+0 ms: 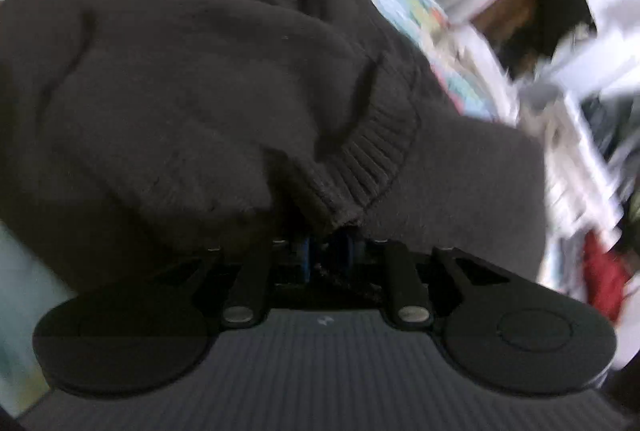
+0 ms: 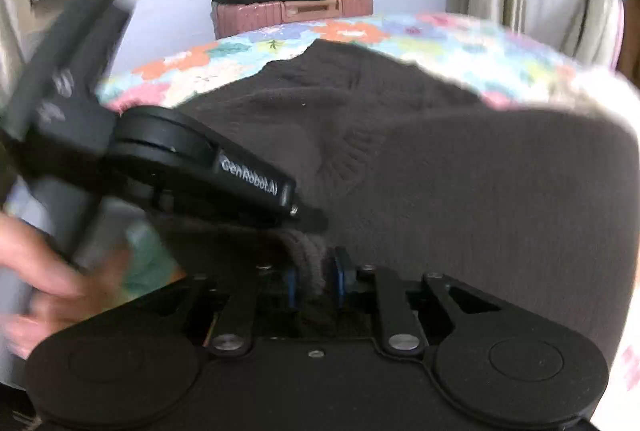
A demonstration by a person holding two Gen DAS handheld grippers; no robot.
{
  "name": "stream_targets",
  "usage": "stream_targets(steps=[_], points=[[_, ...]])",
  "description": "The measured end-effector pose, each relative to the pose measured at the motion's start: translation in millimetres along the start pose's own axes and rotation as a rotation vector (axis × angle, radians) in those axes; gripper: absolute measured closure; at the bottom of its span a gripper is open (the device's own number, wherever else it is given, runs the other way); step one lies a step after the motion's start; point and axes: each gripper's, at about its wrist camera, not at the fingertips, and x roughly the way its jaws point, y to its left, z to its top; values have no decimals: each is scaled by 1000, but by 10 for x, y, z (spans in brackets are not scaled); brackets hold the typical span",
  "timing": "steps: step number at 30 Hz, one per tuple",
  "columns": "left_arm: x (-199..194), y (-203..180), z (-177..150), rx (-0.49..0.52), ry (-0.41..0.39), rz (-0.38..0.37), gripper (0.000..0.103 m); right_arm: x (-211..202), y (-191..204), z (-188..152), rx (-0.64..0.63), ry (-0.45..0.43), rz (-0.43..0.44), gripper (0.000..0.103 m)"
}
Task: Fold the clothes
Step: 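Fold the held hem over with the right gripper while the left gripper grasps the cuff, then open both grippers and release the folded sweater edges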
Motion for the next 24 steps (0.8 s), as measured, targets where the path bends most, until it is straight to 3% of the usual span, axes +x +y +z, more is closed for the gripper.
stream_targets(steps=[4,9,12,14,17,18,19,22,24], points=[[-133,-14,23,-17,0,0,83,-369,-20,66,-25,-63,-22,66],[-137,-64,-30,18,9,41,83,-354,-281,577,-142,-92,-108,51],[-208,-52,6,9,4,13,65,1,-536,853,-107,-13,-134,41],[-298,-36,64,21,3,11,62,370,-712,888,-74,83,-172,41],[-510,-29,140,77,-24,99,59,735,-965,859,25,151,-180,37],[-624,-28,134,105,-36,144,51,812,-1047,833,70,156,-170,37],[-735,-14,126,132,-50,196,46,779,-1038,835,79,143,-166,36],[-927,111,230,168,-102,364,42,583,-905,846,70,79,-150,36],[-1090,288,290,144,-129,423,38,336,-782,767,59,29,-102,36]])
